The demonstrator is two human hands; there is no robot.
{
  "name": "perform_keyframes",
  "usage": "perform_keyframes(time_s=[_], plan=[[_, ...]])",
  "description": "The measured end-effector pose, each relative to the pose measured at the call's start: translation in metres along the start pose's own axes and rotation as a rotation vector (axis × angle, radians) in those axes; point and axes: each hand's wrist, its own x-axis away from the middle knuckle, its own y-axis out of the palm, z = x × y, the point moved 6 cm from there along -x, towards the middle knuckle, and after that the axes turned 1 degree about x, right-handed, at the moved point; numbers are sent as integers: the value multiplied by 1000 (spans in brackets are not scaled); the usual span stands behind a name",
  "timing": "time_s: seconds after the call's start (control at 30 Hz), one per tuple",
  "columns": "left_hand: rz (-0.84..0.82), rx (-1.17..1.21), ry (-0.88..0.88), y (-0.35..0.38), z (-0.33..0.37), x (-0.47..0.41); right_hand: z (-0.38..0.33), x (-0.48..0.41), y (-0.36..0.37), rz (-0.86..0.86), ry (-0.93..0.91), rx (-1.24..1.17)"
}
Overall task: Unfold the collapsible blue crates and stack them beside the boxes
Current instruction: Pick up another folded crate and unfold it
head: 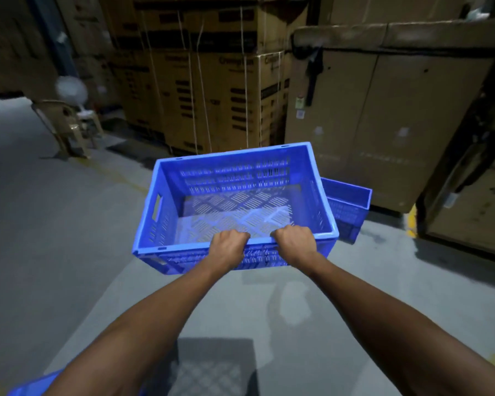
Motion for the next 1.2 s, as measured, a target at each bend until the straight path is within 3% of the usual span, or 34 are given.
perform_keyframes(time_s=[0.2, 0.37, 0.53, 0.83, 1.2], plan=[[59, -20, 138, 5, -26, -123, 39, -101, 15, 29, 99, 20], [-72, 64, 356, 10, -54, -236, 67, -194, 28, -17, 149, -7], [-177, 92, 468, 41, -53, -319, 100, -251, 63, -85, 234, -41], [-182, 61, 562, 77, 0, -468, 213, -344, 118, -107, 266, -35], [-140, -15, 566, 80, 119, -667, 419, -440, 161, 15, 305, -77]])
